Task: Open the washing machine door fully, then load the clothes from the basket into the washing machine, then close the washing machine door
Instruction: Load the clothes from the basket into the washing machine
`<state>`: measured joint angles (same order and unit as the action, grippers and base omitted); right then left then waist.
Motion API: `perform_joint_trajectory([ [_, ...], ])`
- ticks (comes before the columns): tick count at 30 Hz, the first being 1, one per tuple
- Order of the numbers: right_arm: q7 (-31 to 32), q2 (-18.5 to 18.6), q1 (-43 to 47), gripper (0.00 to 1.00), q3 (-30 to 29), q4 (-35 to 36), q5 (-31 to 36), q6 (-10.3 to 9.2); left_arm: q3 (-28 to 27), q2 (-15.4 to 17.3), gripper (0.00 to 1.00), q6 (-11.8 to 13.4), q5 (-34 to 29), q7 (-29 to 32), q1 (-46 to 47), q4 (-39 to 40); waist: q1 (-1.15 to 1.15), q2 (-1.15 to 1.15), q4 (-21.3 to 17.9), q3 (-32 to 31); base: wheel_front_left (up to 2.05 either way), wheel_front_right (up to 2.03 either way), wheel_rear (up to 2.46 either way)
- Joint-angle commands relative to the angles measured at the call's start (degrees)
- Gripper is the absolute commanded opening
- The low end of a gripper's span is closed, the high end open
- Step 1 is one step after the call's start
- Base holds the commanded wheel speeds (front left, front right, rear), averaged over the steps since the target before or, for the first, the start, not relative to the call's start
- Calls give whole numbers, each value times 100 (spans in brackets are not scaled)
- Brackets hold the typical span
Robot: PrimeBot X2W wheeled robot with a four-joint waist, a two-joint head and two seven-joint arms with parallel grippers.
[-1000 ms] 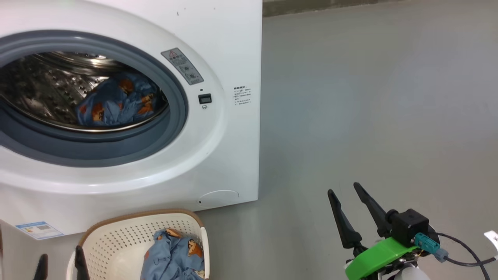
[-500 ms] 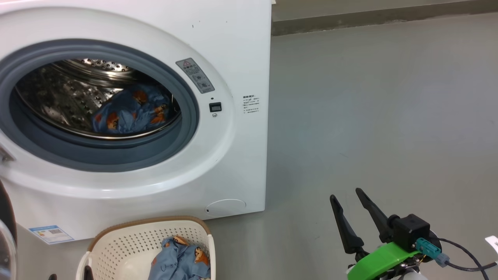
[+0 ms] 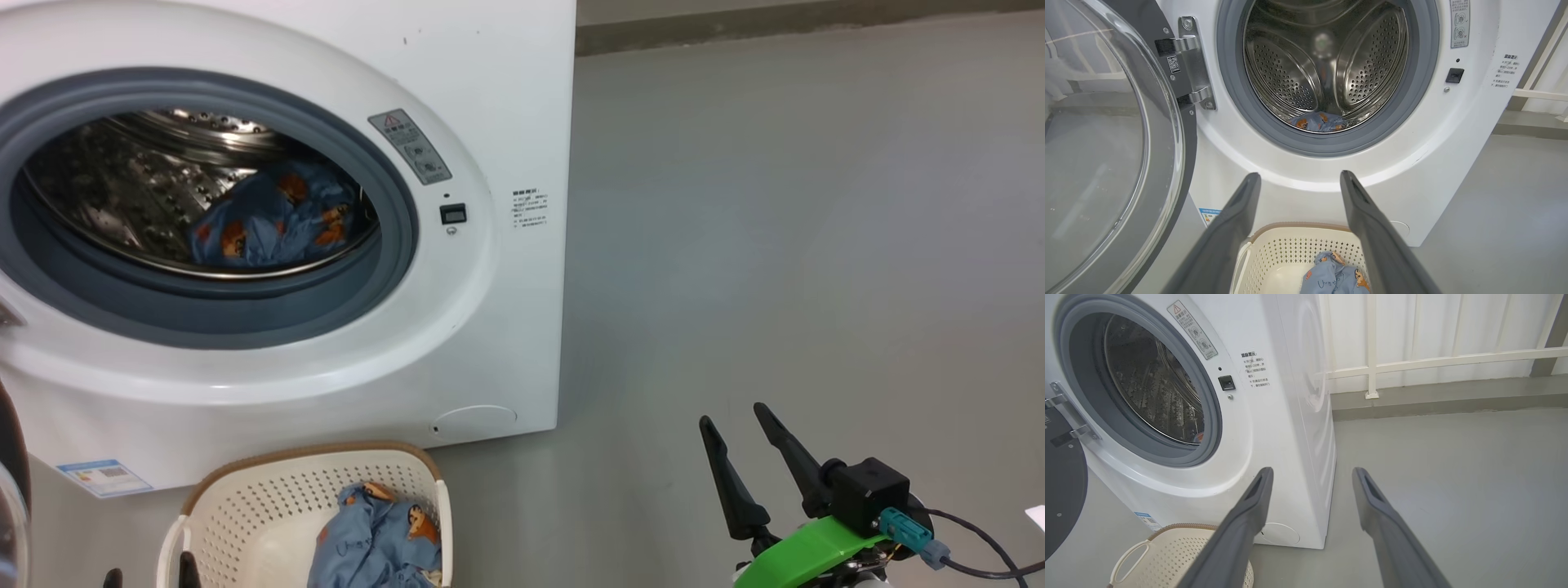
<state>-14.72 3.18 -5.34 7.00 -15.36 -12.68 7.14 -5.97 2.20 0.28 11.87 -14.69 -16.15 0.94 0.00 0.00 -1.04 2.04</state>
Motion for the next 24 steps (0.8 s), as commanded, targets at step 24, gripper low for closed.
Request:
perform_joint_trajectory([
  [24,-28,-30,-625,100,21,279,197,35,237,68,100,-598,447,-30,1875,-1251,0,0,-96,2400,0,0,0],
])
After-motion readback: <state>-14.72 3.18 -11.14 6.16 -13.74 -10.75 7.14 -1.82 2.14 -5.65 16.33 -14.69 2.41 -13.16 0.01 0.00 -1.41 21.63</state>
